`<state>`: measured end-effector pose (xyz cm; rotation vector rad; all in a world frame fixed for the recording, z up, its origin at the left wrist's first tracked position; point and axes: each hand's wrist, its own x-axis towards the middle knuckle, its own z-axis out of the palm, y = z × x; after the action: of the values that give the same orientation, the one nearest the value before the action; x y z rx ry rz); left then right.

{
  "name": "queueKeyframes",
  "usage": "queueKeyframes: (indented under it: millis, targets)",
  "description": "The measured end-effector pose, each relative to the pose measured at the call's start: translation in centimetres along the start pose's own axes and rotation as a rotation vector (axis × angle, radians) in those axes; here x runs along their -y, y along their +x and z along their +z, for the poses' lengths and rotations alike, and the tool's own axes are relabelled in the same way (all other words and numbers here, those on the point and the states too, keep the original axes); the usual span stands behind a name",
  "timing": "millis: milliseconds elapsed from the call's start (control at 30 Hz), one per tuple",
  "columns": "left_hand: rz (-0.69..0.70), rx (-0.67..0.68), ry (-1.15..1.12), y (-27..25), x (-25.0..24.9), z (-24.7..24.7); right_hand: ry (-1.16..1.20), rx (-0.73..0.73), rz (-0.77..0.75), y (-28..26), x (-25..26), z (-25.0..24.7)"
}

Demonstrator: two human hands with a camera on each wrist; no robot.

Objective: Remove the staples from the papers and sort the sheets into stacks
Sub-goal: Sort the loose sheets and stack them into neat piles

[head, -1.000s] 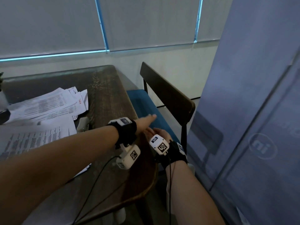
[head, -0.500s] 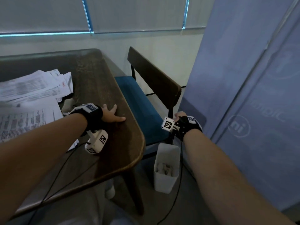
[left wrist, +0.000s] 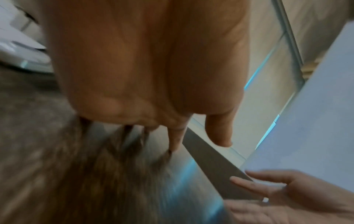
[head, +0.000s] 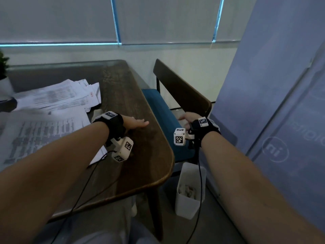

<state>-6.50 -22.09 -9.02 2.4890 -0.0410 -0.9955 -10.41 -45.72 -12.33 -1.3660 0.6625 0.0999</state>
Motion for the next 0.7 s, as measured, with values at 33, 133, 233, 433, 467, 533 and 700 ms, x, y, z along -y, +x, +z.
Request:
queueKeyframes:
  millis: [33,133,233,433,467,533,700]
  targets:
    - [0.025,0.053,-0.126,-0.1,1.0,-0.7,-0.014,0.048,-0.016,-0.7,1.3,1.5]
    - [0.215,-0.012,-0.461,-2.9,2.1,-2.8,0.044,0.154,-0.155,-3.3,4.5,7.2]
    - [0.386,-0.322,-0.755,-5.0,4.0,-6.3,-0.227,0.336,-0.162,-5.1,5.3,12.5]
    - [-0.08,-0.847,-0.514,-6.8,17.5,-13.3,-0.788,0.682,-0.138,-7.0,2.9,22.5]
    - [-0.209,-0.886,-0.445,-5.5,21.6,-14.6,-0.865,0.722,-0.132,-7.3,2.4,23.9]
    - [-0.393,-0.895,-0.331,-1.9,29.9,-16.6,-0.92,0.723,-0.123,-7.1,1.7,26.0]
    - [-0.359,-0.735,-0.492,-7.3,28.9,-12.7,-1.121,0.587,-0.277,-5.9,2.5,27.9]
